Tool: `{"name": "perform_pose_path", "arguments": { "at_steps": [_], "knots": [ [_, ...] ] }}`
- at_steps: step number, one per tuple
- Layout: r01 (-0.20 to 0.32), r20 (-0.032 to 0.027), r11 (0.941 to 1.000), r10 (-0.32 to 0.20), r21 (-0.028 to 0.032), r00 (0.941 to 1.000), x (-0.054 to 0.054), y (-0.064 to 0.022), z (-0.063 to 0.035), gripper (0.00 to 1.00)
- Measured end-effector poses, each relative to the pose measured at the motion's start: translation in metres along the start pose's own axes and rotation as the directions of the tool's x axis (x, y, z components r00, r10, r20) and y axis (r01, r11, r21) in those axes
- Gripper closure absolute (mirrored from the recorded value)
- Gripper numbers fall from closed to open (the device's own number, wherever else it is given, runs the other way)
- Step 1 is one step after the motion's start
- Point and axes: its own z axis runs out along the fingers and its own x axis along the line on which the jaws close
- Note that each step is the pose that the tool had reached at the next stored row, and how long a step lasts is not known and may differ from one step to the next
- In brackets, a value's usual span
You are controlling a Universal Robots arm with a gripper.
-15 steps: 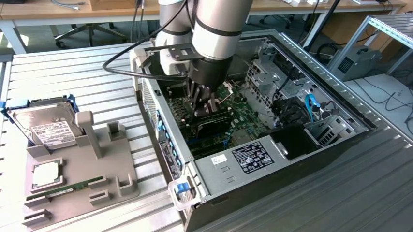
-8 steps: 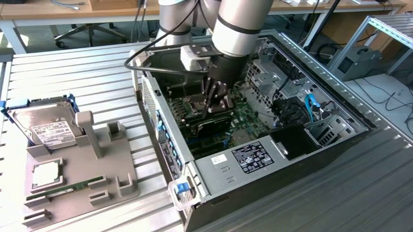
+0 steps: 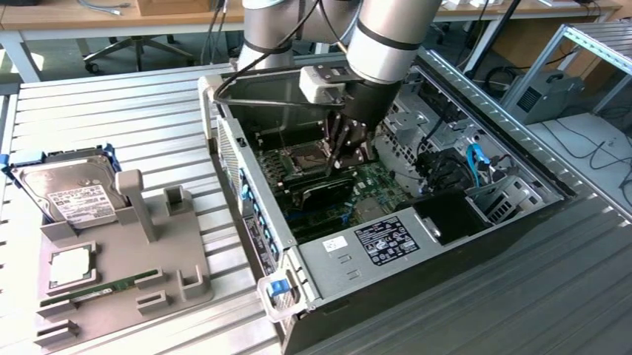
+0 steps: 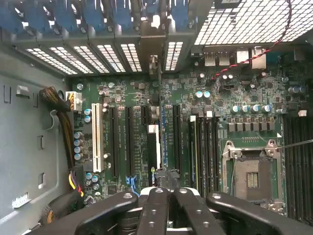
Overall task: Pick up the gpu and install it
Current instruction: 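Press down on the gpu until it lock into place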
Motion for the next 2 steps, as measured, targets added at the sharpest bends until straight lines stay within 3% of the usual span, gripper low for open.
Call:
{"name": "perform_pose_path", "arguments": {
  "at_steps": [2],
  "knots": [
    [0.000, 0.0000, 1.0000, 0.000, 0.0000, 1.0000, 0.0000, 0.0000, 0.0000, 0.89]
  ]
}}
